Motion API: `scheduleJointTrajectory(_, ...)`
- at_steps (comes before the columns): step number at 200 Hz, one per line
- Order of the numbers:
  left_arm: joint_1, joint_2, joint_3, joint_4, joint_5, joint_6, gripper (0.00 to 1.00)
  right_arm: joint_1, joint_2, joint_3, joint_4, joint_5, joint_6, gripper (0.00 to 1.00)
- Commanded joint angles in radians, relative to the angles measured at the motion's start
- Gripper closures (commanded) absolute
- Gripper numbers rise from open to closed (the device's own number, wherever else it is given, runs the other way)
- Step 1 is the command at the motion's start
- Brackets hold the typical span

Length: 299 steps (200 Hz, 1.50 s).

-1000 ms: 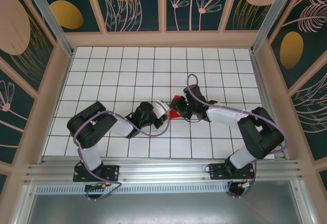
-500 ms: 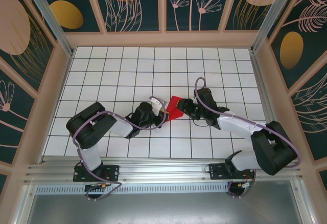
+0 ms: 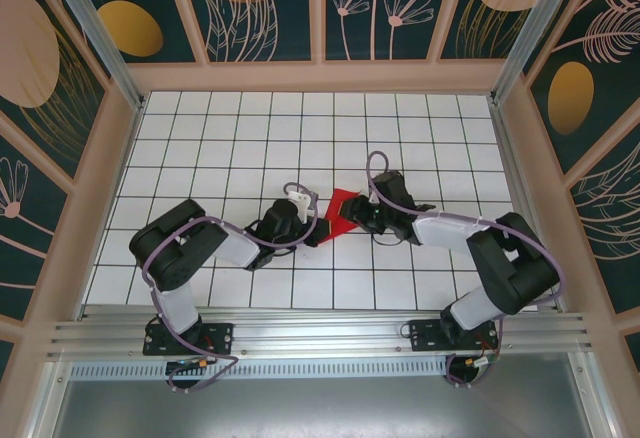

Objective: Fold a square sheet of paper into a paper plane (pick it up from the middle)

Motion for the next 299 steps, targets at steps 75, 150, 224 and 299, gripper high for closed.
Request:
scheduleJointTrajectory(75,0.036,0.016,0.024,-0.039,0.083,-0.167,0.84,-0.005,0.126,0.093,0.024,-0.044,-0.050,0.60)
scheduleJointTrajectory(150,0.047,0.025,0.030,-0.052,0.105,-0.201,0.80,-0.005,0.181,0.100,0.009,-0.050,-0.062,0.59)
scheduleJointTrajectory(224,0.058,0.023,0.034,-0.099,0.101,-0.183,0.72,-0.005,0.197,0.086,0.000,-0.032,-0.045,0.58)
scheduleJointTrajectory(299,0.061,0.017,0.052,-0.114,0.155,-0.156,0.79,-0.002,0.218,0.101,-0.038,-0.007,-0.035,0.54)
